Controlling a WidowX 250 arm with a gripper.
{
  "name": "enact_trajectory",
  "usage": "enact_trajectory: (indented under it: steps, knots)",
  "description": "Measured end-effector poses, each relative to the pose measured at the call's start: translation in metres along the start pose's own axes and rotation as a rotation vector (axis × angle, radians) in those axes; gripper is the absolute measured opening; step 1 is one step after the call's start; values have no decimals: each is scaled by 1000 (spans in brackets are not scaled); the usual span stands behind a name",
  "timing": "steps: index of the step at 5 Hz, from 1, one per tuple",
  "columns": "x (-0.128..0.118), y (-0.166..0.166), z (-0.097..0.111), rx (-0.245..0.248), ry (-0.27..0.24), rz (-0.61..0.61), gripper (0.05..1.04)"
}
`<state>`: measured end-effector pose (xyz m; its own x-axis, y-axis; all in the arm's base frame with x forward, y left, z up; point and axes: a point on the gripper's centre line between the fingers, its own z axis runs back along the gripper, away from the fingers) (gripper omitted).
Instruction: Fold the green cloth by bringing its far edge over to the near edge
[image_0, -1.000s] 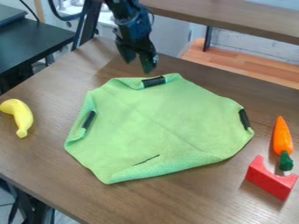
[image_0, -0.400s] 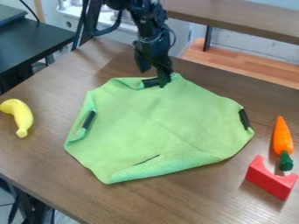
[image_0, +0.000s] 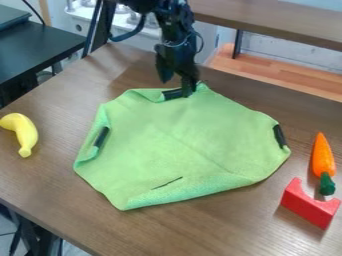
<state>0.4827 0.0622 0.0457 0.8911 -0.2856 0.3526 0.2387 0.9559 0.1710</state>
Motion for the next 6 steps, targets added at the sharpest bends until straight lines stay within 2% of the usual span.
enact_trajectory:
  steps: [1, 2, 3, 4, 5, 6]
  knots:
    - [-1, 3, -7, 12, 18, -2, 1001]
    - [-2, 4, -8, 27, 27, -1, 949]
    - [-7, 6, -17, 51, 54, -11, 742]
    - [-5, 7, -21, 74, 61, -13, 440]
    - [-6, 9, -23, 87, 65, -9, 206]
    - [-8, 8, -23, 53, 68, 3, 85]
